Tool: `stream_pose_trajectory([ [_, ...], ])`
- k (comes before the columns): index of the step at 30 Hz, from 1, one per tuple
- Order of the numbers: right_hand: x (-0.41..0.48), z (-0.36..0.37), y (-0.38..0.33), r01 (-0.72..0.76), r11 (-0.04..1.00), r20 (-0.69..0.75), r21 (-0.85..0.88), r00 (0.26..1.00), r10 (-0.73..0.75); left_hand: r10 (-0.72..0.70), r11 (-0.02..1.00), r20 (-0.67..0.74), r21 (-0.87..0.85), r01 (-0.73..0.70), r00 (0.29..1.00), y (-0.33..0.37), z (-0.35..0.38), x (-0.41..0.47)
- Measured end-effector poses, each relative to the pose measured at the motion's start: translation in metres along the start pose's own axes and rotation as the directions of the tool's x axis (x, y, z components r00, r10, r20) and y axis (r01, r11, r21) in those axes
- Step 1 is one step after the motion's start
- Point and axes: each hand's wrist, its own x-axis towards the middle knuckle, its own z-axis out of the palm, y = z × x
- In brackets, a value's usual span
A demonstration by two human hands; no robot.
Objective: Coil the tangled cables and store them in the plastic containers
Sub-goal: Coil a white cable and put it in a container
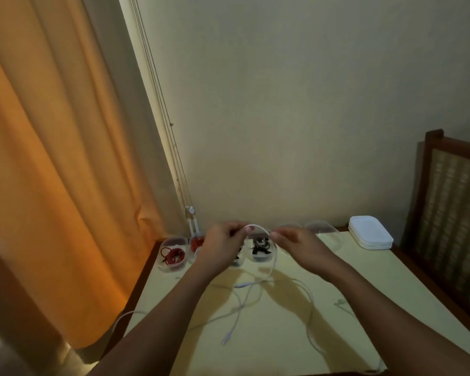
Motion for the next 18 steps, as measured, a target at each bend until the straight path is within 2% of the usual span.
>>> stream_pose_trajectory([
  [2, -0.001, 0.011, -0.017, -0.016, 0.978, 0.010, 0.207, 1.000, 0.015, 0.008, 1.000, -0.003, -0.014, -0.008, 1.000, 0.016, -0.003, 0.007],
  [5, 0.002, 0.006, -0.028, -0.006, 0.868, -0.101, 0.497, 0.993, 0.065, -0.002, 0.999, -0.026, -0.046, 0.001, 1.000, 0.031, -0.013, 0.010],
  [8, 0.007, -0.023, -0.023, -0.008, 0.806, -0.251, 0.592, 0.948, 0.194, -0.115, 0.990, 0.090, -0.070, 0.121, 0.989, 0.018, -0.033, 0.002],
  [10, 0.013, -0.046, -0.008, -0.010, 0.766, -0.347, 0.643, 0.887, 0.304, -0.178, 0.979, 0.134, -0.081, 0.189, 0.975, 0.001, -0.048, -0.004],
  [12, 0.016, -0.067, 0.010, -0.058, 0.824, -0.477, 0.563, 0.792, 0.381, -0.205, 0.977, 0.144, -0.036, 0.212, 0.968, -0.010, -0.061, -0.013],
  [14, 0.012, -0.081, 0.026, -0.151, 0.904, -0.603, 0.401, 0.699, 0.385, -0.200, 0.980, 0.103, 0.031, 0.198, 0.974, -0.011, -0.069, -0.021],
  [15, 0.011, -0.085, 0.031, -0.209, 0.938, -0.628, 0.277, 0.699, 0.341, -0.187, 0.982, 0.076, 0.046, 0.184, 0.979, -0.011, -0.072, -0.023],
  [16, 0.006, -0.086, 0.030, -0.291, 0.951, -0.608, 0.099, 0.739, 0.289, -0.177, 0.983, 0.055, 0.057, 0.174, 0.983, -0.010, -0.072, -0.024],
  [18, -0.001, -0.077, 0.021, -0.390, 0.859, -0.501, -0.331, 0.844, 0.190, -0.150, 0.986, 0.037, 0.078, 0.147, 0.988, 0.001, -0.068, -0.024],
])
